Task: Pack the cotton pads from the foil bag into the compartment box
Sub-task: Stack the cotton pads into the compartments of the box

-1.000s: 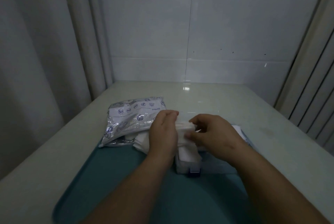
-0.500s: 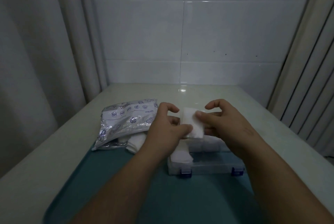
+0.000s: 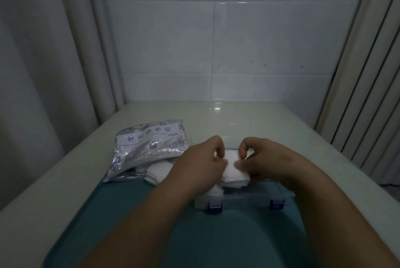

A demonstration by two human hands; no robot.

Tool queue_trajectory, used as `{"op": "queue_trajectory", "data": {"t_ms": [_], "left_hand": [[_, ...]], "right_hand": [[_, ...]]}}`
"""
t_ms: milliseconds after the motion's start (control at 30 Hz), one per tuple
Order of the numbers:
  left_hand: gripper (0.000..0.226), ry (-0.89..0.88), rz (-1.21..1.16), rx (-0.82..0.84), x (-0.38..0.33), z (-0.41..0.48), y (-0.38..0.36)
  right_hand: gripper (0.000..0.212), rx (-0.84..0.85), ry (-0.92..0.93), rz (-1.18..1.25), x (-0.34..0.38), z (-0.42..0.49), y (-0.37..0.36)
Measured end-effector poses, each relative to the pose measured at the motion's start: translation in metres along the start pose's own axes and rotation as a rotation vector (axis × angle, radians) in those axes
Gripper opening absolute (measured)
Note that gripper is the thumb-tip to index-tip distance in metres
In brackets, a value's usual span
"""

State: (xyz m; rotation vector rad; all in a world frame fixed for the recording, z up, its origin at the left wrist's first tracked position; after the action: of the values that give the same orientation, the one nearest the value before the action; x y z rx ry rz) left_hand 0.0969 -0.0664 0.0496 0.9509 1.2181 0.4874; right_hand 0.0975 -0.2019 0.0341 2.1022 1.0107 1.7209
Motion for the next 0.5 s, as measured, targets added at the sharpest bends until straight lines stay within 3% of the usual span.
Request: {"op": "queue_trajectory", "data": {"t_ms": [167, 500], "left_hand": [[0.003, 0.01, 0.065, -0.002, 0.003, -0.007, -0.006], [0.025, 0.034, 0.249, 0.11, 0.009, -0.005, -0.025]], "right_hand": [[0.01, 0.109, -0.059, -0.042, -0.009, 0.006, -0.016], [0.007, 0.106, -0.128, -0.252, -0.014, 0.012, -0.025]]}}
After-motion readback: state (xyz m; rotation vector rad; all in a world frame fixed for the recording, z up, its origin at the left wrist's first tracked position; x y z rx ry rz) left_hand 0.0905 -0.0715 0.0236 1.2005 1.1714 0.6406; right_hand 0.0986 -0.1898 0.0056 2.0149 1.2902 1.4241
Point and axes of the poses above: each hand's wrist, its own z-axis towards the middle knuckle, its own y-axis out of the back of the hand, x = y × z, the point moved 10 cm from there along z, towards the middle knuckle, and after that the axes turned 12 degrees about x, right-handed, at the moved point
